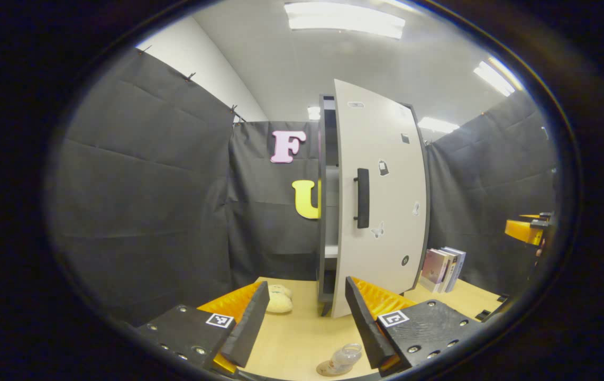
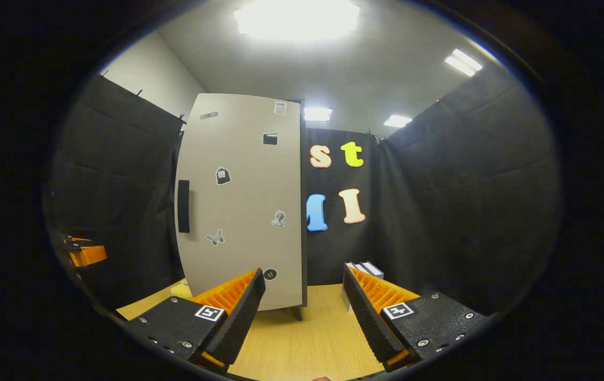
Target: Open the cabinet door with the right hand, grasp the bottle in the cabinet with the left hand and place it on the coaster, then close the cabinet door with the right hand.
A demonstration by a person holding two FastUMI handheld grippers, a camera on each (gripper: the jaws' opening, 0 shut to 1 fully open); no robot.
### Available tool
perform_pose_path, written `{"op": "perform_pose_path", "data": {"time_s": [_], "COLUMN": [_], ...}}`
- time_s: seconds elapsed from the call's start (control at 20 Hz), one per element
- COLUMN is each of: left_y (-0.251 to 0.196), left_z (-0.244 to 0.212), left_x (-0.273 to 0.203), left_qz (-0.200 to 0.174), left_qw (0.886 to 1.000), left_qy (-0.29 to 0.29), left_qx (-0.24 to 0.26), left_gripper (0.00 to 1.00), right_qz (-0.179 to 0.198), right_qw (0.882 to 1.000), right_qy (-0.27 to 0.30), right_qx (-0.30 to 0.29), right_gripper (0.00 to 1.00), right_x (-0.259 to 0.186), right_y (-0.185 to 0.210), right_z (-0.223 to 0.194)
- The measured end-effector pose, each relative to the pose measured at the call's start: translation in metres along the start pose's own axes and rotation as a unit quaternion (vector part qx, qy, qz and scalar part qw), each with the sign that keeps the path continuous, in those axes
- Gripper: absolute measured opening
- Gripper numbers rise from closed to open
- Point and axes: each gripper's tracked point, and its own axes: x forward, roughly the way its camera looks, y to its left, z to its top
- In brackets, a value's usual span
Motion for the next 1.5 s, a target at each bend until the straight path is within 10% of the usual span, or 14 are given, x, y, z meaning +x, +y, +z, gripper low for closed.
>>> {"op": "perform_pose_path", "data": {"time_s": [1.5], "left_y": [0.003], "left_z": [-0.004], "left_x": [-0.030], "left_qz": [0.015], "left_qw": [0.999], "left_qy": [-0.008], "left_qx": [0.029], "left_gripper": [0.88], "right_qz": [-0.028], "right_qw": [1.000], "right_qy": [0.012], "right_qx": [0.010], "right_gripper": [0.93], "right_x": [-0.032], "right_y": [-0.020], "right_z": [-0.019]}}
